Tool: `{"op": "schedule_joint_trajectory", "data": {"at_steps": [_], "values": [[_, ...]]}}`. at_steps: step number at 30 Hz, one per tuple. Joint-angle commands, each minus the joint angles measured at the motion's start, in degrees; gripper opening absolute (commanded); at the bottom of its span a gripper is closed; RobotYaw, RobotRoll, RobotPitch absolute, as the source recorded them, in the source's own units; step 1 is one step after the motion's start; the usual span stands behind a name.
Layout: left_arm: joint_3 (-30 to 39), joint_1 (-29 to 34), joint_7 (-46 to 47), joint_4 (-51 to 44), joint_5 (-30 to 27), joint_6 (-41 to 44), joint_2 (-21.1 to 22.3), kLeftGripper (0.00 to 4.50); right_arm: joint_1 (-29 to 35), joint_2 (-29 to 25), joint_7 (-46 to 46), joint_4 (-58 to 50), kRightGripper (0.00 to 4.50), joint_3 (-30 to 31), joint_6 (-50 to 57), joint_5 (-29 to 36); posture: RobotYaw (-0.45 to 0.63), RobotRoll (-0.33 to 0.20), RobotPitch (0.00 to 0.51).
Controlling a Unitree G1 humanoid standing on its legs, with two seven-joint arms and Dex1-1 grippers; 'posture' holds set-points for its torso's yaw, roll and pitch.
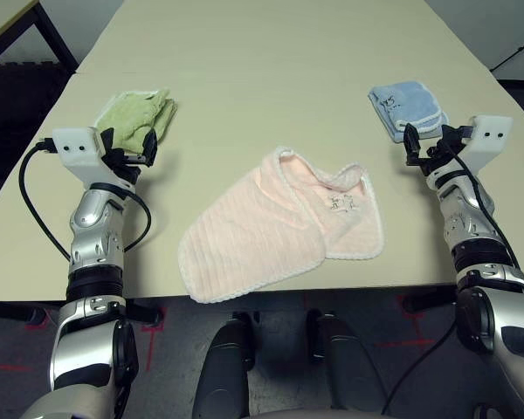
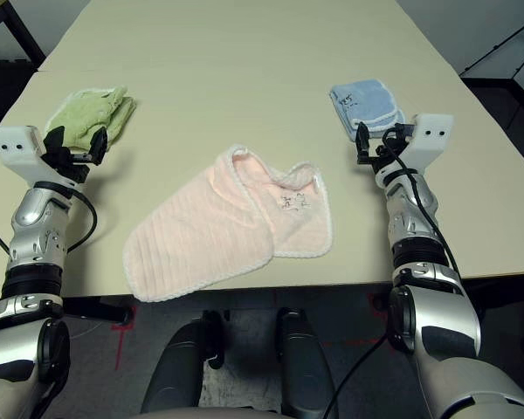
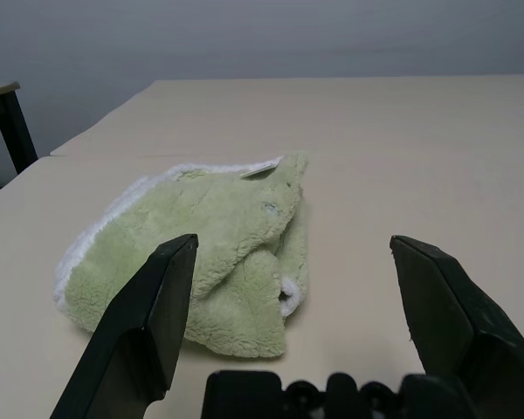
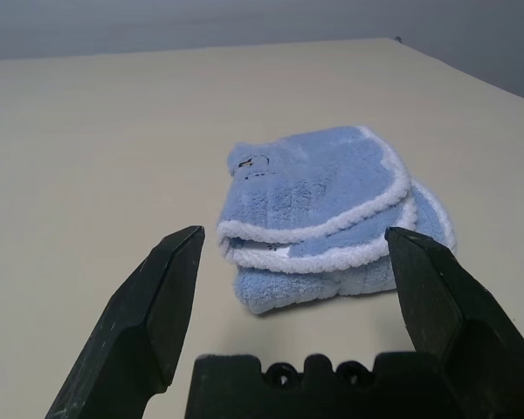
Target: Fold the towel and set it aside.
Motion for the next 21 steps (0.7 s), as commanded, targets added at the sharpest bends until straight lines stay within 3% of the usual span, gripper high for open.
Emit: {"op": "schedule_joint_trajectory", "data": {"at_steps": [1, 15, 21], "values": [[-0.36, 1.30, 0.13, 0.74, 0.58, -0.62, -0.47, 4.47, 0.96, -0.55, 0.36, -0.45, 4.50, 0.01, 0.45, -0.10, -0.11, 0.000, 0.157], [-0.56, 2.31, -0.98, -0.75, 0.23, -0.53, -0.47, 4.47, 0.93, -0.36, 1.08, -0.82, 4.50, 0.34, 1.43, -0.23, -0.11, 0.000, 0.149], [-1.39, 0.94, -14.07, -2.49, -4.61, 2.60, 2.46, 4.47, 0.27, -0.35, 1.22, -0.20, 4.50, 0.43, 1.41, -0.41, -0.10, 0.000, 0.148]]}}
